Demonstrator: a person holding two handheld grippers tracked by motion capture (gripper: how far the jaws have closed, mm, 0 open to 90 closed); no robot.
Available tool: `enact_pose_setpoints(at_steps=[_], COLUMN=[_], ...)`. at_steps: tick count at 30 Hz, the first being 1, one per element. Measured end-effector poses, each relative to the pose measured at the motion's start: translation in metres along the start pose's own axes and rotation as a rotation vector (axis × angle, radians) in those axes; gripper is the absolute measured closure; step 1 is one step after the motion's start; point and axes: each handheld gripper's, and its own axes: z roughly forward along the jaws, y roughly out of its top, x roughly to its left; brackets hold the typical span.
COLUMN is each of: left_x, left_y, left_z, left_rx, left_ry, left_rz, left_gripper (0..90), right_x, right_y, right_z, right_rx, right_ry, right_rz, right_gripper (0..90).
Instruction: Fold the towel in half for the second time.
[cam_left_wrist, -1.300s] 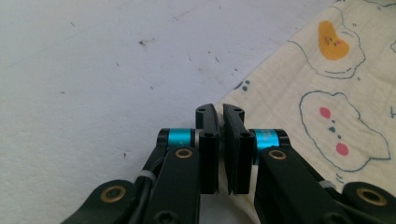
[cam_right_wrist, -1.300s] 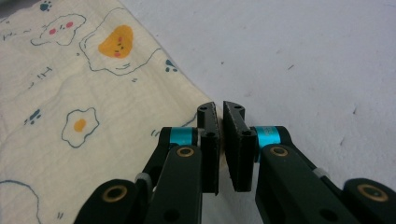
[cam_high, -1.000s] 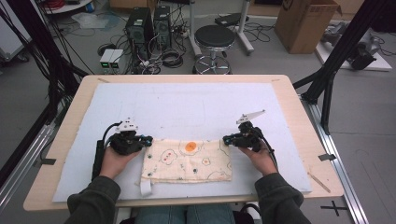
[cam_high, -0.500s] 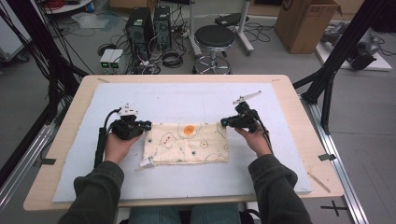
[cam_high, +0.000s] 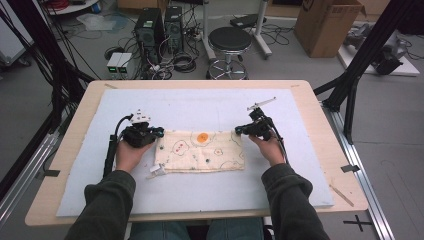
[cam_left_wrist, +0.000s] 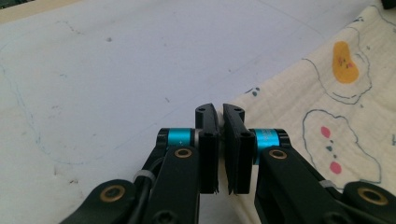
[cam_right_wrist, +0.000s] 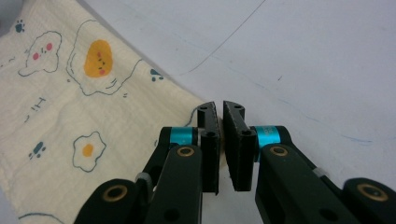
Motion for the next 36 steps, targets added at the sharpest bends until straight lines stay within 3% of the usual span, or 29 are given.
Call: enact_pose_setpoints(at_steps=[5,10,15,19,22,24,27,36], left_x=[-0.005,-0.007,-0.011,-0.014,-0.016,-0.018,-0.019,-0.028], left_y=[-0.001,-0.008,-0.008,-0.010,-0.012,-0.014,-0.017,-0.022], left_z=[-0.006,-0.013,-0.019,-0.022,-0.025,-0.027,-0.031,-0.038], left_rx=[-0.005,0.004,-0.022,-0.031,-0.029,-0.034,-0.034,-0.039], left_ry=[-0.003,-0.008,-0.015,-0.029,-0.034,-0.032,-0.037,-0.050], left_rz=[0.022,0.020,0.039,0.051,0.064,0.066,0.071,0.091], left_gripper=[84.4,84.5,84.5,84.5,84.5,84.5,84.6,84.5], right_x=[0.005,0.007,0.014,0.014,0.018,0.024,0.030,0.029], right_y=[0.000,-0.004,-0.002,-0.003,-0.003,-0.002,-0.001,-0.019], right_z=[-0.007,-0.005,-0.010,-0.020,-0.023,-0.024,-0.026,-0.027], right_rx=[-0.027,-0.009,-0.014,-0.045,-0.032,-0.041,-0.044,-0.056], right_ry=[0.009,0.022,0.013,0.032,0.012,-0.012,-0.024,0.037], right_rz=[-0.017,-0.006,-0.036,-0.023,-0.062,-0.125,-0.168,-0.125], right_gripper=[85.2,85.1,85.1,85.1,85.0,85.0,85.0,85.0])
